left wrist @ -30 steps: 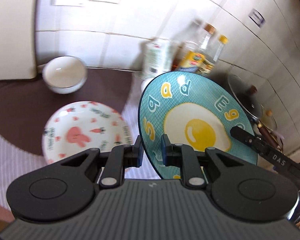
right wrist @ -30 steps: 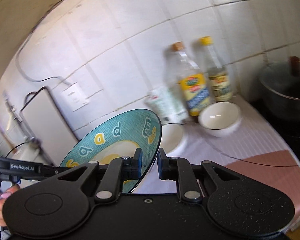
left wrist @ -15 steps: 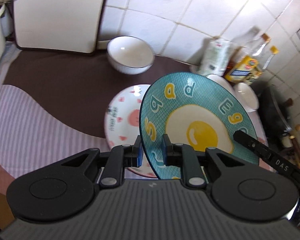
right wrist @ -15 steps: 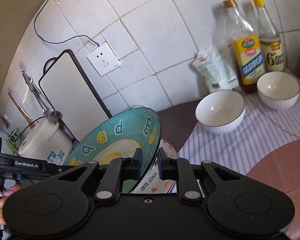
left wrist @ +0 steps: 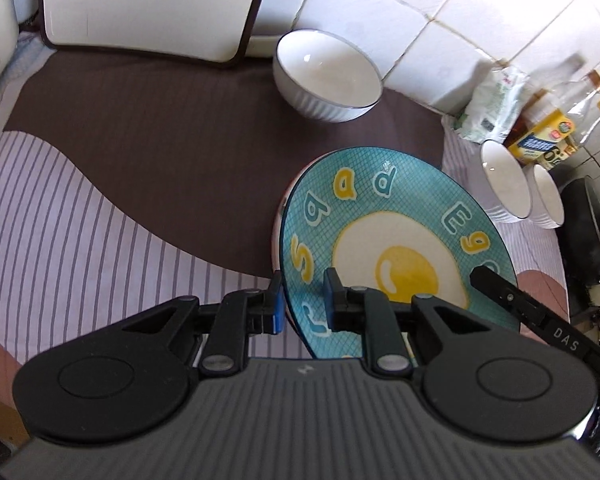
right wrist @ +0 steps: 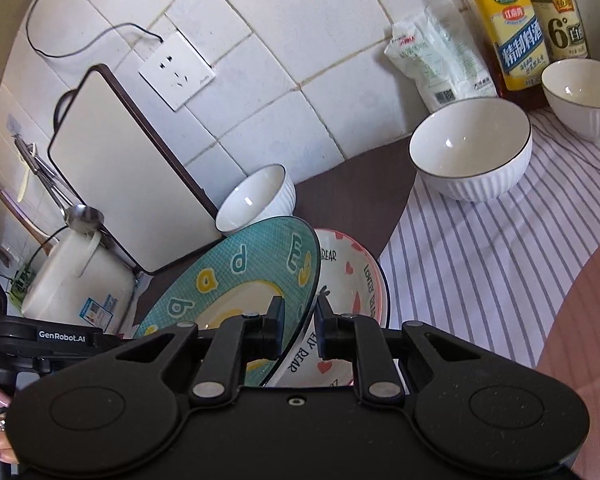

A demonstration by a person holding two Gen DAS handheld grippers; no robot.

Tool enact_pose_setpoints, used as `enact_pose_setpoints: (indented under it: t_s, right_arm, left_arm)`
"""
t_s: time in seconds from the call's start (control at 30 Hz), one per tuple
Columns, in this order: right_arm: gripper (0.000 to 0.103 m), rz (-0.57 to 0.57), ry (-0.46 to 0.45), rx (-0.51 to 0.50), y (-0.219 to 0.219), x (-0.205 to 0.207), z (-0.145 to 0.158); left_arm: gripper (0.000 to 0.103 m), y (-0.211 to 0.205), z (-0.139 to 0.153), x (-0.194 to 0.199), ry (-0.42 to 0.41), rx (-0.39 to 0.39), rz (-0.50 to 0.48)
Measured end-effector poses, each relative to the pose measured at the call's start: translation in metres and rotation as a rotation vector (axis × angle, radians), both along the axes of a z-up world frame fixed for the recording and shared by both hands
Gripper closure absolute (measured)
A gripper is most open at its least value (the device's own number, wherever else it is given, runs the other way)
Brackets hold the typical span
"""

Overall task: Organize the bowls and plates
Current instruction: 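Lower the egg plate onto the bunny plate, then open both grippers and release the teal egg plate on the stack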

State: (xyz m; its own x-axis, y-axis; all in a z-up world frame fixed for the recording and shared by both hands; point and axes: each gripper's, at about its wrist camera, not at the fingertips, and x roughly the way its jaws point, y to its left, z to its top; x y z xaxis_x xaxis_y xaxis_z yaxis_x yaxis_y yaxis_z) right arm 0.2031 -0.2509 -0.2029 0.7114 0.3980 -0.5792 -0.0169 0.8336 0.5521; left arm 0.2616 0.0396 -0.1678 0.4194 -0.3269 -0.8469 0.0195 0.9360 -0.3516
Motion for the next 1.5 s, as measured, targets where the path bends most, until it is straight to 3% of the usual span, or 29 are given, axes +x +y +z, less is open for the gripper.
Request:
enact_pose_setpoints:
  t_s: [0.2,0.47,0.6,1.0,1.13,1.23,1.33,1.5]
  right_arm:
    - [0.083,0.014,0.029,-0.115,0.014,0.01,-0.006]
    - [0.082,0.051,0.036,-0.234,0.028,0.014,-0.009]
    - [0.081,0.049,0.054,-0.25,0.027,0.015,-0.01]
    - [0.064,0.073,0.023,-0.488,0.057,0.009,-0.001]
    - [0.063,0.072,0.027,-0.499,0.058,0.009,0.0]
    - [0.054,0.1,0.081,-0.46,0.057,0.012,0.004]
    - [0.054,0.121,0.142,-0.425,0.055,0.015,0.009]
    - [0.053,0.122,0.234,-0.534,0.064,0.017,0.013]
  left_arm:
    - [0.086,-0.003,-0.01,0.01,0.015,0.03,-0.018]
    - [0.086,-0.001,-0.022,0.015,0.067,0.013,-0.011]
    - [0.085,-0.003,-0.026,0.016,0.09,0.007,-0.013]
    - [0.077,-0.006,-0.034,0.024,0.152,0.009,-0.055]
    - [0.074,-0.005,-0.034,0.021,0.179,0.007,-0.06]
    - [0.071,-0.005,-0.032,0.02,0.191,0.02,-0.066]
    - [0.068,-0.004,-0.029,0.019,0.207,0.02,-0.065]
    - [0.067,-0.001,-0.016,0.013,0.21,0.0,-0.072]
